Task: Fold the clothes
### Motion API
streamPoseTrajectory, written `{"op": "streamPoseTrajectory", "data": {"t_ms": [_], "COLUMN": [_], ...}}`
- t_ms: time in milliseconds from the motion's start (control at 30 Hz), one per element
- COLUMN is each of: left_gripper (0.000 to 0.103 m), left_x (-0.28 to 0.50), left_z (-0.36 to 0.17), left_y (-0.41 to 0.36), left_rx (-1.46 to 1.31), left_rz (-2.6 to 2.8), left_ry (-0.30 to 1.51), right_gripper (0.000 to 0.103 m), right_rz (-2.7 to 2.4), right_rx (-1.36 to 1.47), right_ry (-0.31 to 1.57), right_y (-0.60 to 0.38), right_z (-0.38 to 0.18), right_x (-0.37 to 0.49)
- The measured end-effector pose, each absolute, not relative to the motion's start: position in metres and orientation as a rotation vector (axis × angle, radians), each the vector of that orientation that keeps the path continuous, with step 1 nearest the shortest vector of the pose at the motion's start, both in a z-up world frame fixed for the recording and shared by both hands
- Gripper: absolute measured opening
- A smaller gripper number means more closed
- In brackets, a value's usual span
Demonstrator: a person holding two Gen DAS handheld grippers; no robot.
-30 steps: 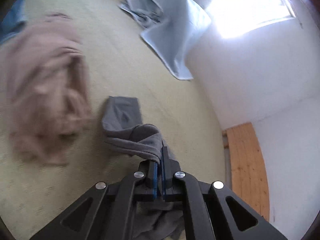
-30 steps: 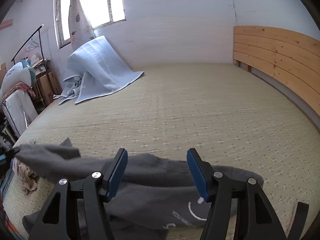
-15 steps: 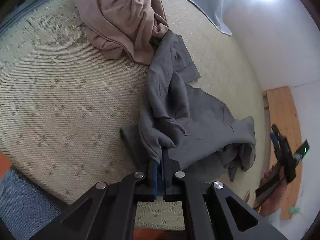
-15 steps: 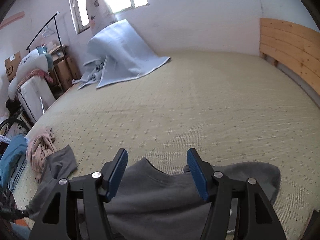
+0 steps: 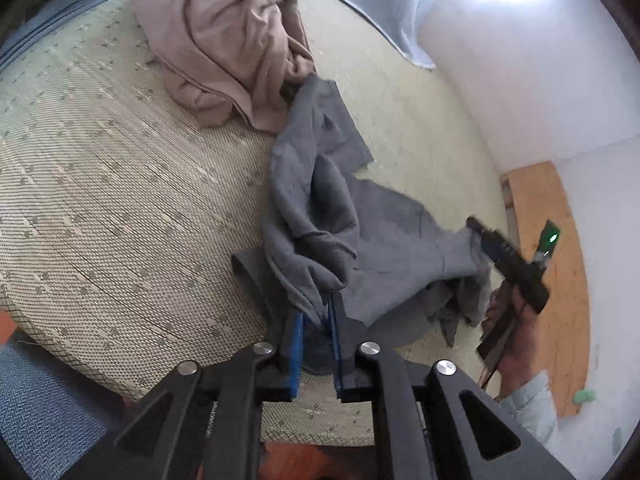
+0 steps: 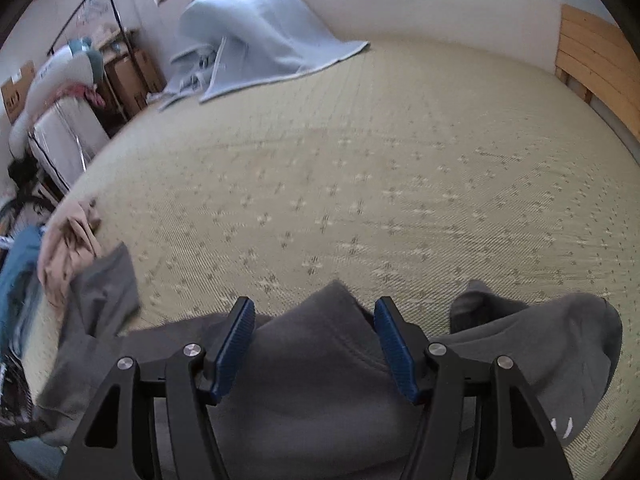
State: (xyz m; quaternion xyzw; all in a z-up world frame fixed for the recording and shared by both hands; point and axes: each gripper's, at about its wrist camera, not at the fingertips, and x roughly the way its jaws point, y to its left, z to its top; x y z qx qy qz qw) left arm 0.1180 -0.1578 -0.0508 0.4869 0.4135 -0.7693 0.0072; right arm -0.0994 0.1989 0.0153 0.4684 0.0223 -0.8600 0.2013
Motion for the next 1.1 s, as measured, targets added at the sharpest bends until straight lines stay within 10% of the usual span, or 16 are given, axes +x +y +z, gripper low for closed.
{"op": "streamPoseTrajectory", "data": {"t_ms": [333, 500, 1100], "left_gripper": [0.038, 0.063, 0.065], "left_x": [0.121, 0.117, 0.045], "left_z": [-0.032, -0.045, -0.034], "left_y": [-0.175, -0.161, -0.078], "left_rx": [1.355, 1.267, 1.410], "left_rz": [-2.480, -2.569, -2.815], "left_ry": [1.461, 1.506, 1.429], "right_gripper": [0.011, 0.008, 0.006], "right_rz": [-2.388, -2.342, -2.061], "right_rx": [1.334, 1.293, 1.175], "right_ry": [0.165, 0.168, 0.314], "right_y": [0.199, 0.208, 0.264], "right_z": [0.012, 0.023, 0.038], "right_x": [-0.092, -0.083, -0.004]}}
